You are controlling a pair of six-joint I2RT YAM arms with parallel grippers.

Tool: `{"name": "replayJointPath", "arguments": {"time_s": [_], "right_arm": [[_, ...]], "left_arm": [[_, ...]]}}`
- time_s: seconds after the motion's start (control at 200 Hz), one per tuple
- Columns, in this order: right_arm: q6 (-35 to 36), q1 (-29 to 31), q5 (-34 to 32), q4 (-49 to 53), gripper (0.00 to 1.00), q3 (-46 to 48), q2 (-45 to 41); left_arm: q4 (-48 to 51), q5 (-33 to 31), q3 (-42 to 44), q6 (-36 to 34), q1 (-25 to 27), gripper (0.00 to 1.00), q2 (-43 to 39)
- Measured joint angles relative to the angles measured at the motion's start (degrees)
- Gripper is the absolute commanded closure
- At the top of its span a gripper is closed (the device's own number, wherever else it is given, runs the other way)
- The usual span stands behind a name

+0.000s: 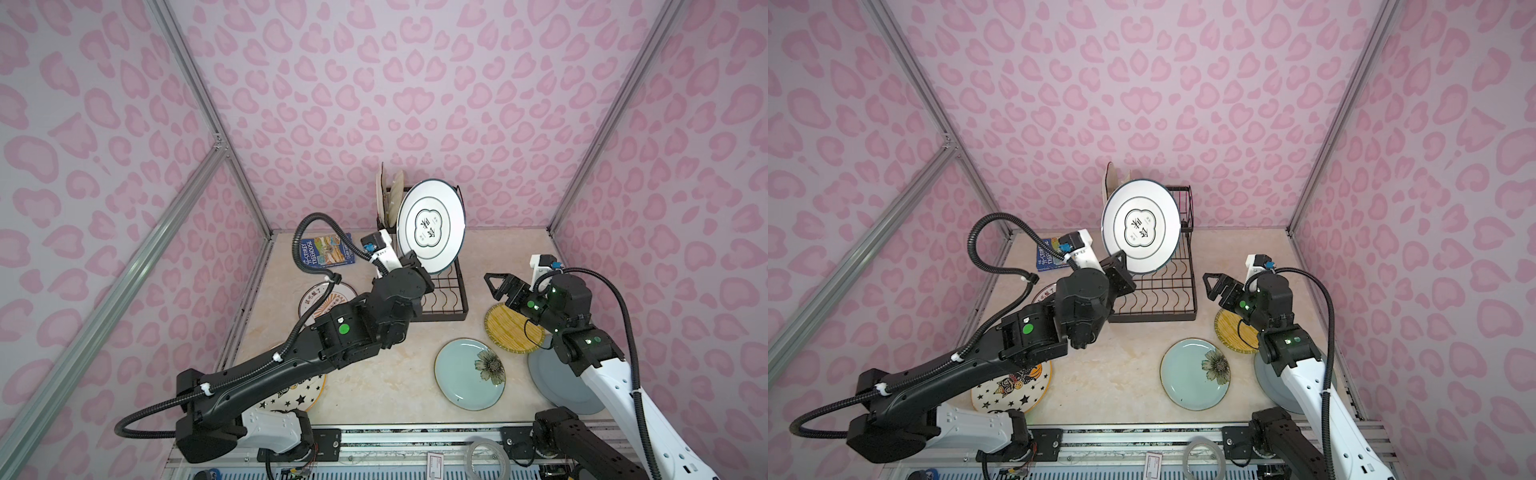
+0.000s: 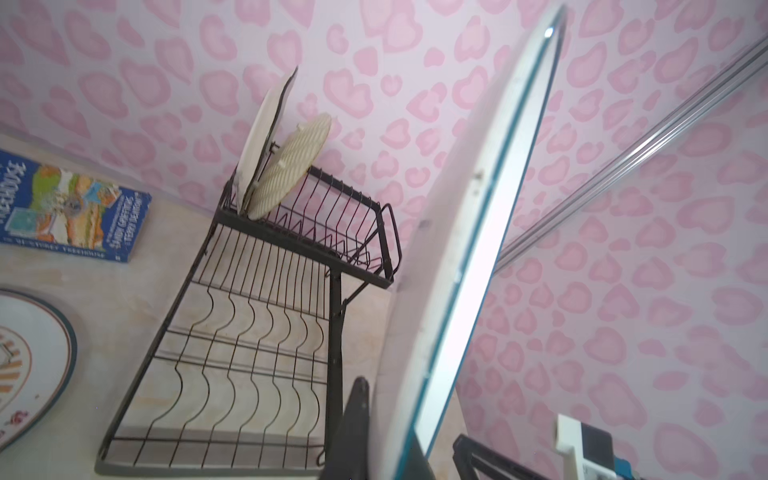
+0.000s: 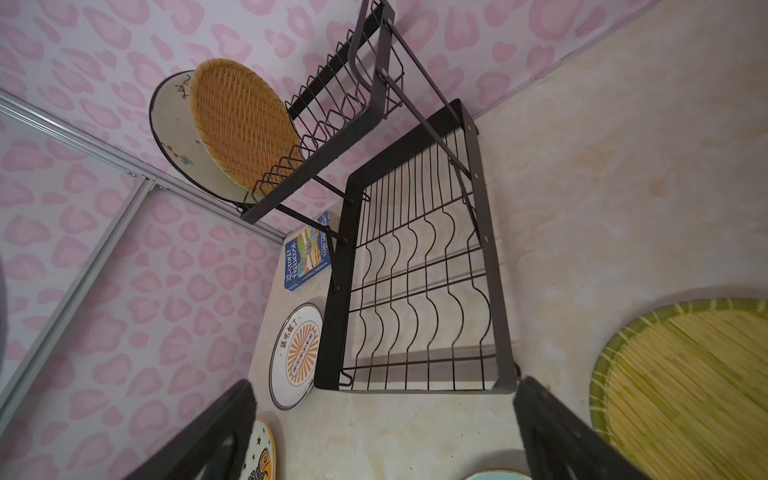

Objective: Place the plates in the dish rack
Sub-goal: 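Carry the white plate with the left gripper over the rack's upper tier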

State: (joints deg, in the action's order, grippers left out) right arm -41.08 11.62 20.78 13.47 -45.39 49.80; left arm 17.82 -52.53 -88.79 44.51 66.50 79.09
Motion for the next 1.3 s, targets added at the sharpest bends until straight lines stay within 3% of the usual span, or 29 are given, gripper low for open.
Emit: {"name": "replayJointPath", "arguments": {"time_s": [0.255,0.67,0.905,1.305], "right_arm": [[1.49,-0.04,0.72,-0.11,0.03,2.27,-0.96],[2.69,0.83,4.26,-0.79,0.03,8.92,-4.17],[3.15,3.5,6.23,-2.91,0.03,10.16,-5.07],[3.08,4.52,5.97,-2.91,0.03,11.23,-5.6]], "left_arm": [[3.08,1.09,-18.86,-13.18,-6.51,0.97,15.37],[6.54,6.84,-41.05,-25.55,-14.23,0.97,35.43],[7.13,8.09,-45.16,-28.04,-18.12,0.97,40.37],[8.83,9.99,-44.7,-28.39,-22.71,0.97,42.6]]}}
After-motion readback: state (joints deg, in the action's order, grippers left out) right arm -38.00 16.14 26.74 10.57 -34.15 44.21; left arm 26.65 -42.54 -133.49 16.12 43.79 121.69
